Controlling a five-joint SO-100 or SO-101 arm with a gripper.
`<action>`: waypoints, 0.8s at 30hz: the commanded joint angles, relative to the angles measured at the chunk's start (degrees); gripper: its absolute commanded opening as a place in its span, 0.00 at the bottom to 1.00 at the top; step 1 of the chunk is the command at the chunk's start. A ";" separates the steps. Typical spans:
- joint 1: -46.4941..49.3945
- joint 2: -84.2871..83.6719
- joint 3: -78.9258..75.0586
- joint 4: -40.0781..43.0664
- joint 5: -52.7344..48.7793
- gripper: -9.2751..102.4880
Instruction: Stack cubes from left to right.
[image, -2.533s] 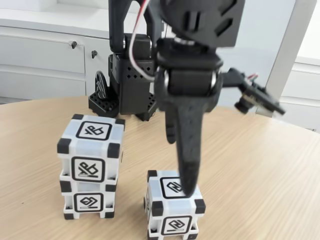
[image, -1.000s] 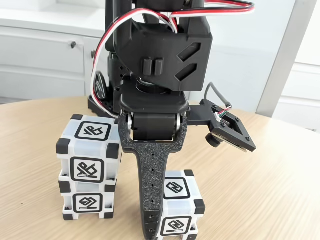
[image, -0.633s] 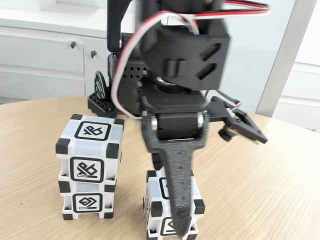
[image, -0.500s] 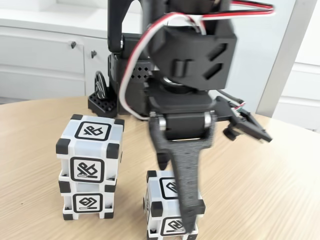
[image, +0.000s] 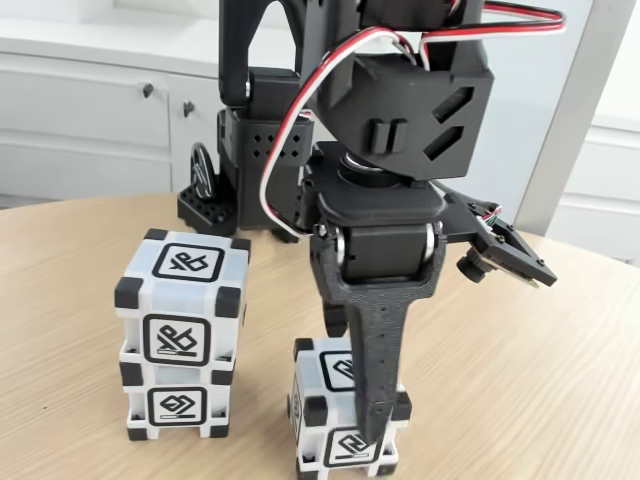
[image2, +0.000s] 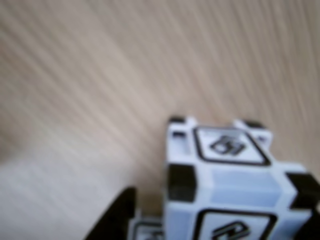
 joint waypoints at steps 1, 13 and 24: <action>0.62 0.26 -0.35 -0.44 0.88 0.31; 0.70 0.26 -0.35 -0.35 1.85 0.20; 0.62 5.10 -0.70 0.62 2.55 0.19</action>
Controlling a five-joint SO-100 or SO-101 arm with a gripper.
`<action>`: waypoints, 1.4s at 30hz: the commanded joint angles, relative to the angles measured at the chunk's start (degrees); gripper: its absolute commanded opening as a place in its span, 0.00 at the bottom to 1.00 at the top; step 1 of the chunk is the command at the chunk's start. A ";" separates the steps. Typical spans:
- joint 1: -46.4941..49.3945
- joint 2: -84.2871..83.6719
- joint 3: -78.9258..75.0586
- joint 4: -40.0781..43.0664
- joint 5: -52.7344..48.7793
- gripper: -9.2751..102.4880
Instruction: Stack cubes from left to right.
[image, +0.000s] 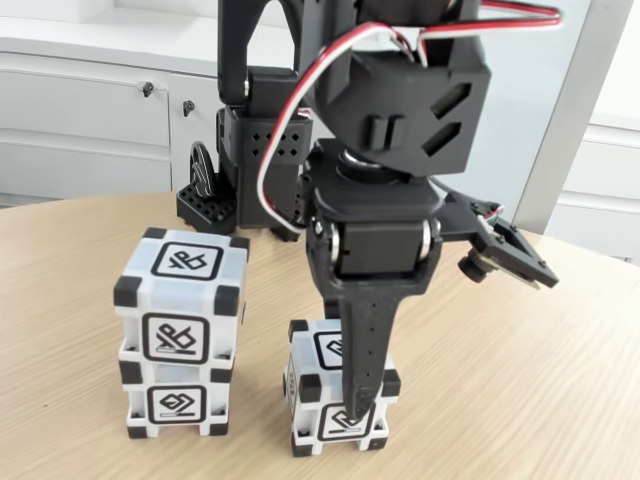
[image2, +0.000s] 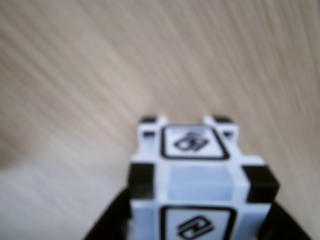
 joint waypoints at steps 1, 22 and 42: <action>0.62 5.80 -0.88 0.35 -0.09 0.19; 0.62 35.95 -1.23 0.88 -7.47 0.21; 0.88 47.55 -4.48 10.63 -9.32 0.20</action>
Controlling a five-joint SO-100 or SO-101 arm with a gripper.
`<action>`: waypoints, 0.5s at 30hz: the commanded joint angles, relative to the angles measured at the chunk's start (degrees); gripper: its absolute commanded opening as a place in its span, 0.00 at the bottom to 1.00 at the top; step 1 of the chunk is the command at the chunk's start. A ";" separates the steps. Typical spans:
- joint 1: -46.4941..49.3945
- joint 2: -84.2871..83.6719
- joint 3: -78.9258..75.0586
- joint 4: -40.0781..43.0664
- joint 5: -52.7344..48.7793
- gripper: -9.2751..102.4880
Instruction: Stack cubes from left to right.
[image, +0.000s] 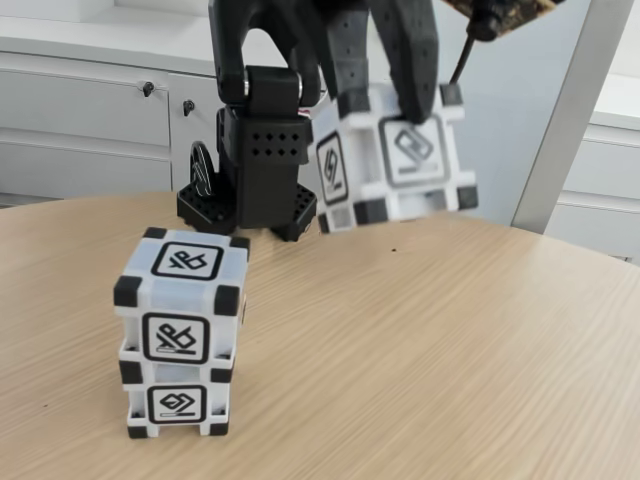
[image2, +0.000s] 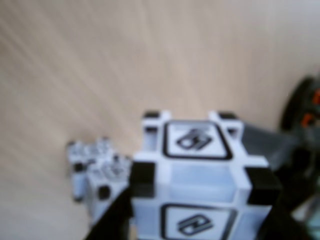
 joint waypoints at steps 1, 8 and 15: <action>0.62 2.81 -5.27 0.26 -0.53 0.20; 10.02 2.02 -7.91 0.26 -2.02 0.21; 19.86 -0.79 -7.38 0.35 -1.32 0.21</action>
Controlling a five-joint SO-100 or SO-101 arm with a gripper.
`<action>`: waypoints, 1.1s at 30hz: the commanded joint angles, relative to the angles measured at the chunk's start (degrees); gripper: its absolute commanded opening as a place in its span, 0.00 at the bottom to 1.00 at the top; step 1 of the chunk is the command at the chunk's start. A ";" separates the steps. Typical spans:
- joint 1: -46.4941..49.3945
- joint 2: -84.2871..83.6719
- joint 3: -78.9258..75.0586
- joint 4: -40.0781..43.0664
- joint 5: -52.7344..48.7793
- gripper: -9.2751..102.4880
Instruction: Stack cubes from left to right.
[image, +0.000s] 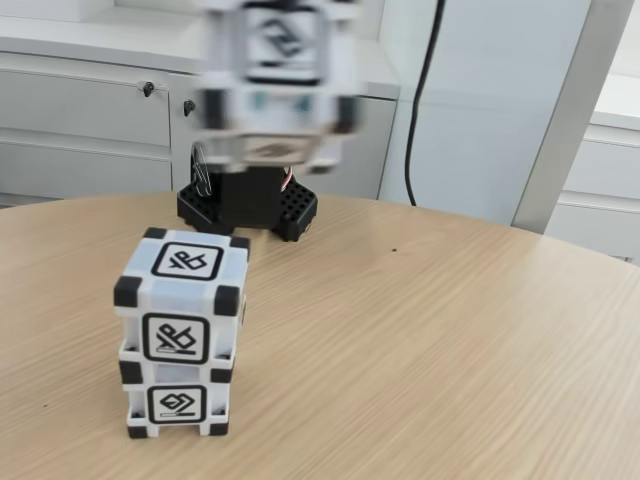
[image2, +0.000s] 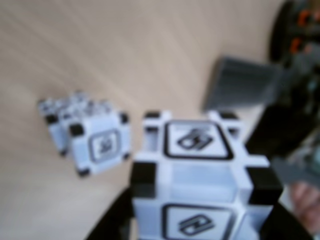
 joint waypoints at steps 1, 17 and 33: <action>3.60 -1.76 -2.55 0.18 0.44 0.21; 4.31 -5.80 -2.29 12.66 3.08 0.23; 4.39 -11.95 -3.08 11.95 4.04 0.22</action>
